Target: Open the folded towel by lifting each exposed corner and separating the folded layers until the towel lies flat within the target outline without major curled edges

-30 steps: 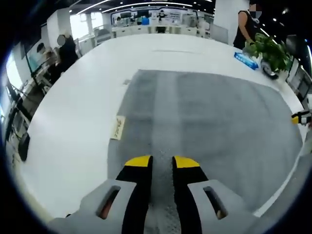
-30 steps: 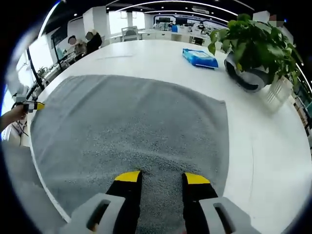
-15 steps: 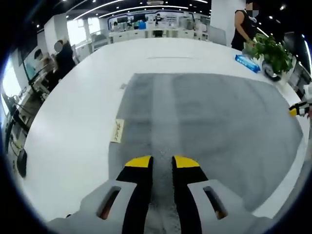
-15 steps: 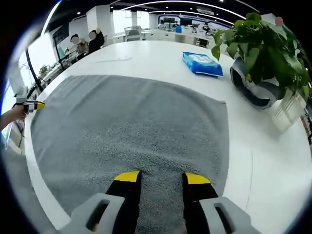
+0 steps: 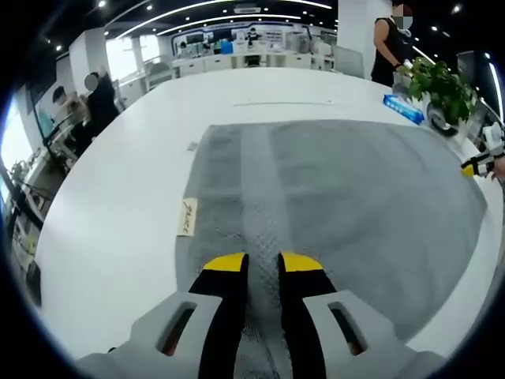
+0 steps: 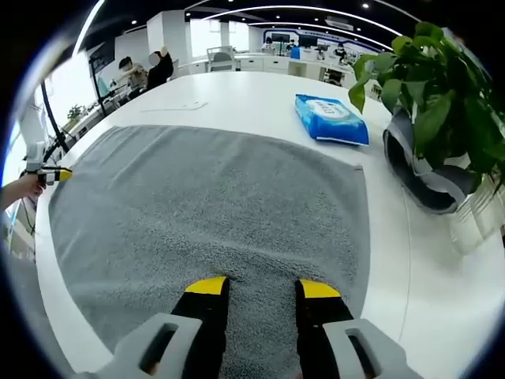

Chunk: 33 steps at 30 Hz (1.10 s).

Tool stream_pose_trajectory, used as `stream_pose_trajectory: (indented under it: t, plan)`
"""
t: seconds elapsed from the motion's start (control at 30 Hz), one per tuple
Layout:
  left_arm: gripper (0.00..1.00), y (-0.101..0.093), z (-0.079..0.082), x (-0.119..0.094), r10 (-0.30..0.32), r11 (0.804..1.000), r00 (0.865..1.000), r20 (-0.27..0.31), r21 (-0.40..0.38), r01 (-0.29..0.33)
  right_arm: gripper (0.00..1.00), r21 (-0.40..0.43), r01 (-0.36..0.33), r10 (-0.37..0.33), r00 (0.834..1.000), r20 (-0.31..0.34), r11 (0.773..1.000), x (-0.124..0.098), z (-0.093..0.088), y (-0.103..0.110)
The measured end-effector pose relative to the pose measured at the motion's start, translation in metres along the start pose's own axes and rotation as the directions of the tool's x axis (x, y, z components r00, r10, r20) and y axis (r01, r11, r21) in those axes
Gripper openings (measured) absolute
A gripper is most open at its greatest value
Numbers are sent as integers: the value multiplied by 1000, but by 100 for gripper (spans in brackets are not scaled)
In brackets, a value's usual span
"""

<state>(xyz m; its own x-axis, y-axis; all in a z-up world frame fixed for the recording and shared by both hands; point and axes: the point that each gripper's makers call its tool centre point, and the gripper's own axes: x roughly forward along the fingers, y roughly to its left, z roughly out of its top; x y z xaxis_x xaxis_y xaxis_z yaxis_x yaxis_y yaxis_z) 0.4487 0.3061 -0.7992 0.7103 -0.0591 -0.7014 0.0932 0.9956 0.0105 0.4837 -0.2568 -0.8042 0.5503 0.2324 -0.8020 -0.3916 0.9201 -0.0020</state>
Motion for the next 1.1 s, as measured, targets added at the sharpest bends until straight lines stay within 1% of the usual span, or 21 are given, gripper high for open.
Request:
stream_pose_trajectory:
  t: [0.13,0.23,0.27,0.3,0.33,0.4,0.43,0.47,0.53,0.57,0.6,0.67,0.7,0.73,0.8,0.9,0.93,0.97,1.03,1.07,1.1]
  plan:
    - [15,1,0,1,0,1000,1000,7,-4,0,32,0,5,-5,1000,11,1000,0,0,0]
    - [18,0,-3,-5,21,997,1000,-22,-79,-23,44,-60,30,-29,999,17,998,-9,-1,2]
    - [21,-3,2,-10,16,996,1000,16,-84,-14,46,-69,32,-27,997,66,997,-17,7,6]
    - [24,-5,16,-15,16,997,995,103,-73,-8,45,-67,38,-31,994,106,997,-26,14,8]
    - [24,-7,25,-21,11,998,988,153,-55,-2,45,-64,55,-45,988,151,996,-40,21,11]
    - [24,-18,41,-39,-32,998,974,224,-49,44,45,-52,70,-55,969,239,996,-70,36,17]
    - [24,-26,54,-53,-64,995,960,273,-59,83,44,-39,75,-61,959,276,996,-85,42,20]
    - [25,-31,62,-64,-79,993,949,305,-64,104,44,-31,70,-57,946,320,997,-99,49,25]
    - [25,-39,83,-95,-101,989,915,390,-63,136,44,23,59,-63,890,452,998,-145,68,35]
    - [25,-43,90,-110,-121,986,899,421,-53,158,44,45,41,-59,844,534,998,-177,79,43]
    - [25,-51,101,-132,-158,978,869,469,-51,205,44,62,27,-58,814,579,998,-196,84,48]
    - [25,-61,115,-165,-194,965,822,536,-44,257,44,75,18,-63,758,649,997,-235,91,58]
    - [25,-66,122,-188,-211,960,784,584,-27,279,45,86,7,-64,729,681,996,-261,93,67]
    - [25,-71,125,-209,-223,956,758,614,-16,294,45,78,-5,-51,706,706,997,-285,93,78]
    - [26,-75,125,-231,-234,951,729,643,-6,310,45,68,18,-62,671,739,998,-319,92,91]
    - [29,-73,113,-256,-206,949,722,661,-46,313,49,61,59,-85,636,767,996,-349,87,106]
    - [33,-72,107,-263,-207,941,714,668,-63,331,55,61,90,-104,615,781,994,-361,86,113]
    - [37,-73,104,-268,-209,938,707,676,-65,340,60,59,116,-118,608,786,992,-367,84,116]
    - [47,-69,94,-279,-180,939,699,692,-90,332,64,46,180,-149,615,774,983,-377,75,121]
    - [50,-65,90,-281,-162,942,699,696,-102,320,64,45,223,-174,605,777,974,-382,70,124]
    - [51,-61,83,-284,-137,945,703,698,-120,303,65,49,237,-183,586,790,970,-385,68,126]
